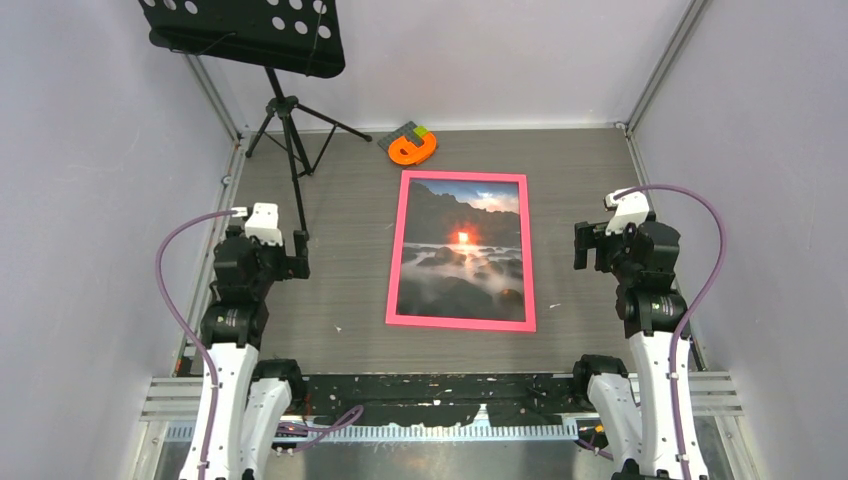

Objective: Put the photo into the frame
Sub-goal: Reset both arms

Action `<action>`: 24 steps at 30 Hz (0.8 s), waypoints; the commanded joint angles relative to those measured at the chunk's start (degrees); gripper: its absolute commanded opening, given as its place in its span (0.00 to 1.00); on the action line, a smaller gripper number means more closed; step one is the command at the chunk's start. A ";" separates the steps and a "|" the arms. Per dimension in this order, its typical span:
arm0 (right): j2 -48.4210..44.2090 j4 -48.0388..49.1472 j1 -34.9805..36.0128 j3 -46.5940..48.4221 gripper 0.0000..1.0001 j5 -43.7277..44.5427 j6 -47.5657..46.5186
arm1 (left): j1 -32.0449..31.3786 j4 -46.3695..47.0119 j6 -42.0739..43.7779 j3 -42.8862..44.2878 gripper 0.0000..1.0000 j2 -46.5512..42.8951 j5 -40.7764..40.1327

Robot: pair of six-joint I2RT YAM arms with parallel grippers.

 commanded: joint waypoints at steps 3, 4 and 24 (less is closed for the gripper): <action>-0.88 3.57 -0.27 -0.35 0.95 0.03 -0.95 | 1.14 2.65 -1.36 0.95 1.00 0.49 1.90; -1.04 3.72 -0.23 -0.34 0.95 0.32 -0.88 | 1.33 2.63 -1.43 0.93 1.00 0.61 2.12; -2.19 5.07 -0.27 -1.37 0.95 2.80 -1.80 | 3.60 2.19 -1.35 1.13 1.00 1.30 4.94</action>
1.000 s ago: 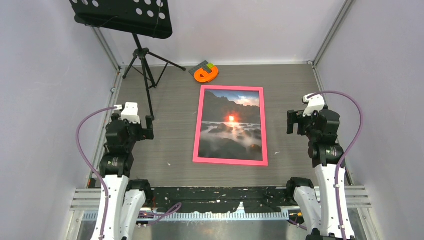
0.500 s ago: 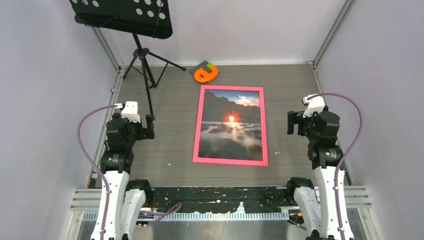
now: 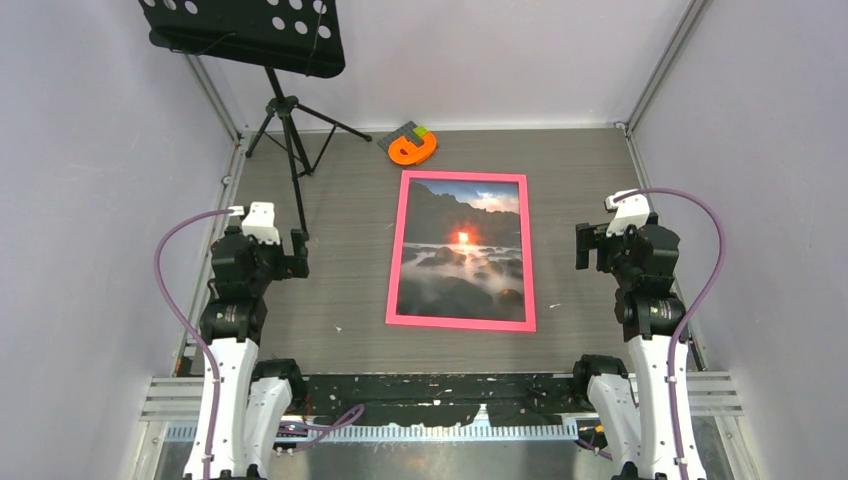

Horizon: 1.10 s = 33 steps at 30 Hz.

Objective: Put the photo into the frame
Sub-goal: Reset both arms

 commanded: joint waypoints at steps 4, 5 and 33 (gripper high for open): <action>-1.00 3.03 -0.27 -0.01 0.95 0.97 -0.67 | 1.62 2.13 -0.33 1.00 1.00 -0.62 2.51; -1.01 3.01 -0.21 -0.04 0.95 0.99 -0.69 | 1.68 2.18 -0.30 0.95 1.00 -0.69 2.75; -0.82 3.00 -0.27 -0.22 0.95 0.79 -0.87 | 2.63 2.48 0.65 0.42 1.00 -0.86 4.61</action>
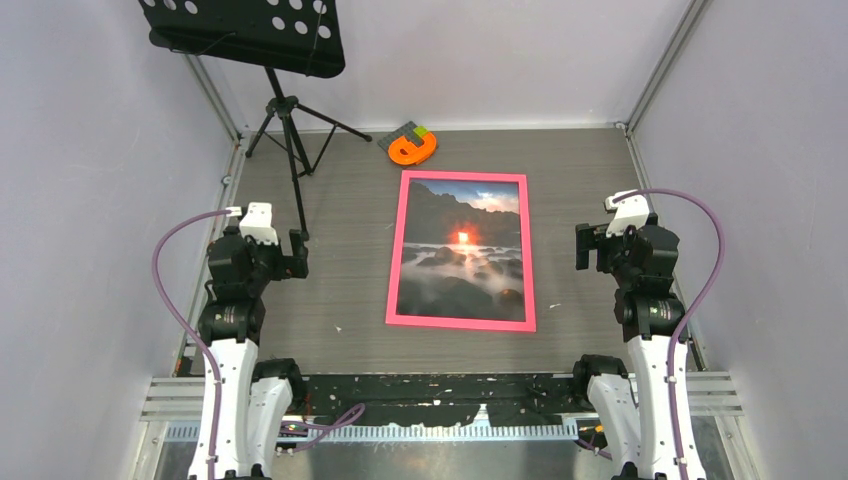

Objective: Put the photo into the frame
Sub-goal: Reset both arms

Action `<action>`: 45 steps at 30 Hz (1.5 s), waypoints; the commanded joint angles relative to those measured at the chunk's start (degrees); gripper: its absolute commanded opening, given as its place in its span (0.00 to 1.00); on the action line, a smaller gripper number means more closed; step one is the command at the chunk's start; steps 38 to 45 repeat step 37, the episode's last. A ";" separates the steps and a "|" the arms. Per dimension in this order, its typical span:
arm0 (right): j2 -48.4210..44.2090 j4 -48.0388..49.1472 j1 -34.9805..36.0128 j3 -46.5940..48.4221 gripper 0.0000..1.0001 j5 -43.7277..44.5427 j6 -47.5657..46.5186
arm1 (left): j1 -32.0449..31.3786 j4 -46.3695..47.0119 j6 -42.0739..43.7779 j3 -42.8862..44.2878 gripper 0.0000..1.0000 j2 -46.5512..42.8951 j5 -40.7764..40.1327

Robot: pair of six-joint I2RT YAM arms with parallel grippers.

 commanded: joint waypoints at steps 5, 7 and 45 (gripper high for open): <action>-0.65 2.83 -0.21 0.24 0.95 0.70 -0.54 | 0.47 2.56 0.57 0.37 1.00 -0.31 1.39; -0.64 2.86 -0.23 0.26 0.95 0.76 -0.55 | 0.46 2.47 0.58 0.33 1.00 -0.33 1.38; -0.33 2.44 -0.25 0.58 0.95 0.61 -0.63 | 1.26 2.38 0.69 0.26 1.00 -0.64 2.49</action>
